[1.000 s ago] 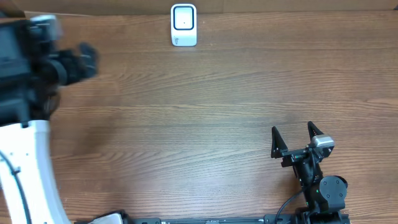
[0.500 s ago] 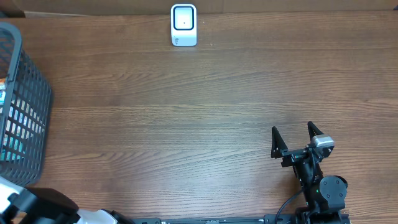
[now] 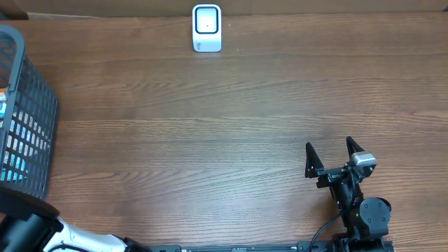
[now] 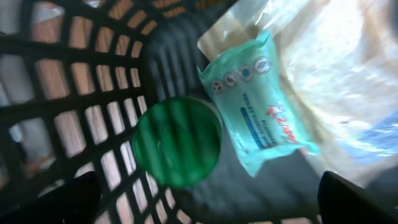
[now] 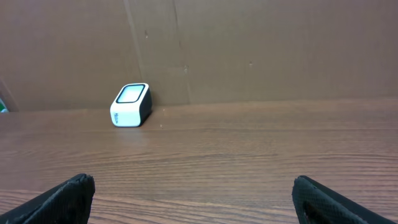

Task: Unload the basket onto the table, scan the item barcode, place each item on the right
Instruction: 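Reach the left gripper into the basket and grasp the green-lidded jar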

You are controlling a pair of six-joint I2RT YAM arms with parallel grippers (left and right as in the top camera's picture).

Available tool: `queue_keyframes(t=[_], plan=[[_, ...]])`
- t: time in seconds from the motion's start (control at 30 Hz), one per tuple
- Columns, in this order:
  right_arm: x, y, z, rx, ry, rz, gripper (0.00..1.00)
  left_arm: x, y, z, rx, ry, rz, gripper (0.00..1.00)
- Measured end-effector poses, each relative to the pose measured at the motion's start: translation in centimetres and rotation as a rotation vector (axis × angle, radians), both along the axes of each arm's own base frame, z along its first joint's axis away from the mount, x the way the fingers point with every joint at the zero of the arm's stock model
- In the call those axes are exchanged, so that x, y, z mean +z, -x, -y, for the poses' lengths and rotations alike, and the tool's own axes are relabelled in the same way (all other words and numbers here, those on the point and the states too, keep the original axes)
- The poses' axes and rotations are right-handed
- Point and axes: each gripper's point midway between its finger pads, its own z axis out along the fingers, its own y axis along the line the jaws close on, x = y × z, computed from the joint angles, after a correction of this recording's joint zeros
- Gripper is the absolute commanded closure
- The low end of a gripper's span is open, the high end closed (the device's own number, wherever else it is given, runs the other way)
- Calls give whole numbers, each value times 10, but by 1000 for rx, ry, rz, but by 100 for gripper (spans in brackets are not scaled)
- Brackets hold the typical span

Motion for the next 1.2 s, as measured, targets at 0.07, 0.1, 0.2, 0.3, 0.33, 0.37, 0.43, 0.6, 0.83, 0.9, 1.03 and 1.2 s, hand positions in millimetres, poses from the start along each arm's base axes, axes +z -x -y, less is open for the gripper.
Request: queue_keyframes(t=[0.07, 0.1, 0.2, 0.3, 0.33, 0.37, 0.43, 0.6, 0.83, 0.9, 1.03, 1.2], plan=[[0, 0, 0, 0, 0, 0, 0, -19, 2, -4, -32, 31, -55, 0], [0, 0, 0, 0, 0, 0, 0, -33, 4, -6, -50, 55, -97, 0], [0, 0, 0, 0, 0, 0, 0, -66, 14, -12, -76, 97, -210, 0], [0, 0, 0, 0, 0, 0, 0, -70, 13, -19, -109, 82, -233, 2], [0, 0, 0, 0, 0, 0, 0, -70, 14, -21, -121, 79, -240, 9], [0, 0, 0, 0, 0, 0, 0, -69, 14, -21, -134, 79, -248, 19], [0, 0, 0, 0, 0, 1, 0, -69, 16, -20, -154, 87, -260, 25], [0, 0, 0, 0, 0, 0, 0, -72, 12, -15, -168, 112, -234, 41], [0, 0, 0, 0, 0, 0, 0, -71, 6, -11, -176, 133, -197, 49], [0, 0, 0, 0, 0, 0, 0, -71, 3, -10, -179, 139, -179, 49], [0, 0, 0, 0, 0, 0, 0, -70, -7, -6, -191, 156, -117, 49], [0, 0, 0, 0, 0, 0, 0, -67, -27, 0, -216, 184, -14, 48]])
